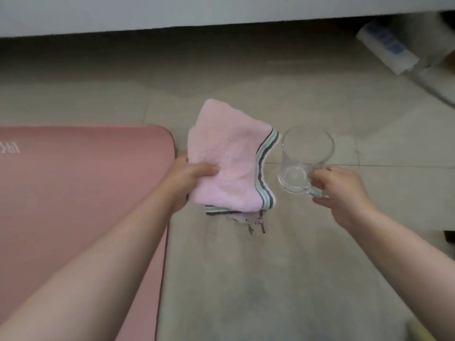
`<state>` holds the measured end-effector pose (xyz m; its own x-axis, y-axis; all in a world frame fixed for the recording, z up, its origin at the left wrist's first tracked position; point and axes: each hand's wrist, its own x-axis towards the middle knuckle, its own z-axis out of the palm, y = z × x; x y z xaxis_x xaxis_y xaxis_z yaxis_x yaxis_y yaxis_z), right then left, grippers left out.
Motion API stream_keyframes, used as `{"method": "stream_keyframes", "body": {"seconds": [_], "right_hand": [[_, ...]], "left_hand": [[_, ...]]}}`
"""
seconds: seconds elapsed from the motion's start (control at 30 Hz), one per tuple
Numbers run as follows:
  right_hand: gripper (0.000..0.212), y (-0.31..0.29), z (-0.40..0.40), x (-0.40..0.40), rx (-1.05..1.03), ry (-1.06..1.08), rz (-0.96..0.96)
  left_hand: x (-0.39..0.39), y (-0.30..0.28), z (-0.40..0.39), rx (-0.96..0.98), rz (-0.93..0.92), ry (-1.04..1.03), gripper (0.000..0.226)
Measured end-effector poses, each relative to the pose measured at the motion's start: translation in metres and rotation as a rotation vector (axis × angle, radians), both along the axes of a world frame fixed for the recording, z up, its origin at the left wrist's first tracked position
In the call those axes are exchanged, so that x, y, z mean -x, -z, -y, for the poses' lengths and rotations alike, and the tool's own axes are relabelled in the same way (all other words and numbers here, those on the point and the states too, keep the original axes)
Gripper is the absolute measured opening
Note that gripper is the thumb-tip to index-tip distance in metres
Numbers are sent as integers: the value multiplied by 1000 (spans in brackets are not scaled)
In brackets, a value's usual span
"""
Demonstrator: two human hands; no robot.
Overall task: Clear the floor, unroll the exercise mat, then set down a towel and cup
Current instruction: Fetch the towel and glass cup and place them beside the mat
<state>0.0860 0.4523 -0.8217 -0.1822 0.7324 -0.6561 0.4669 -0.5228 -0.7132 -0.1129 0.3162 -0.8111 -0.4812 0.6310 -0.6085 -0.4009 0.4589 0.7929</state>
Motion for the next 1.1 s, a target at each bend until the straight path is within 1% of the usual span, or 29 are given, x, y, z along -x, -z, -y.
{"method": "stream_keyframes", "body": {"seconds": [0.07, 0.1, 0.17, 0.2, 0.27, 0.3, 0.33, 0.37, 0.4, 0.43, 0.47, 0.53, 0.57, 0.67, 0.73, 0.9, 0.97, 1.0, 1.1], "right_hand": [[33, 22, -13, -2, -37, 23, -39], [34, 32, -21, -2, -63, 16, -50], [33, 45, -31, -1, -87, 17, -57], [33, 51, -34, -2, -92, 19, -63], [31, 60, -34, -2, -90, 19, -50], [30, 64, -33, -2, -99, 19, -31], [30, 66, -31, -3, -104, 25, -10], [31, 70, -29, -5, -108, 28, 11], [33, 71, -28, -6, -104, 37, 24], [34, 74, -26, -7, -97, 44, 23], [35, 76, -24, -7, -91, 52, 19], [36, 81, -23, -8, -83, 79, 4], [37, 83, -23, -9, -87, 91, -1], [36, 83, -23, -10, -107, 94, -6], [32, 81, -23, -12, -104, 93, -21], [4, 83, -22, -17, -107, 72, -66], [25, 88, -23, -18, -106, 74, -53], [32, 89, -22, -18, -103, 69, -53], [38, 94, -21, -20, -86, 62, -59]], "left_hand": [[3, 35, -4, 19, 47, -44, 49], [3, 53, -5, 47, 49, -73, 47], [1, 88, -4, 181, -39, -117, 44], [-1, 103, -2, 283, -122, -134, 47], [-5, 121, 2, 485, -320, -158, 61], [-10, 124, 3, 549, -416, -148, 69], [-16, 124, 3, 585, -551, -109, 73], [-24, 124, 1, 601, -717, -43, 73], [-30, 123, -1, 574, -898, 44, 68], [-37, 124, -4, 500, -1043, 146, 59], [-42, 125, -7, 410, -1121, 250, 49], [-49, 131, -13, 308, -1137, 442, 40], [-52, 136, -14, 314, -1136, 512, 42], [-51, 153, -13, 483, -1169, 682, 73], [-48, 158, -9, 535, -1184, 752, 83], [-34, 158, -4, 571, -1213, 819, 85], [-33, 158, -6, 579, -1215, 846, 85], [-32, 158, -5, 586, -1207, 854, 84], [-31, 158, -6, 589, -1183, 865, 84]]}}
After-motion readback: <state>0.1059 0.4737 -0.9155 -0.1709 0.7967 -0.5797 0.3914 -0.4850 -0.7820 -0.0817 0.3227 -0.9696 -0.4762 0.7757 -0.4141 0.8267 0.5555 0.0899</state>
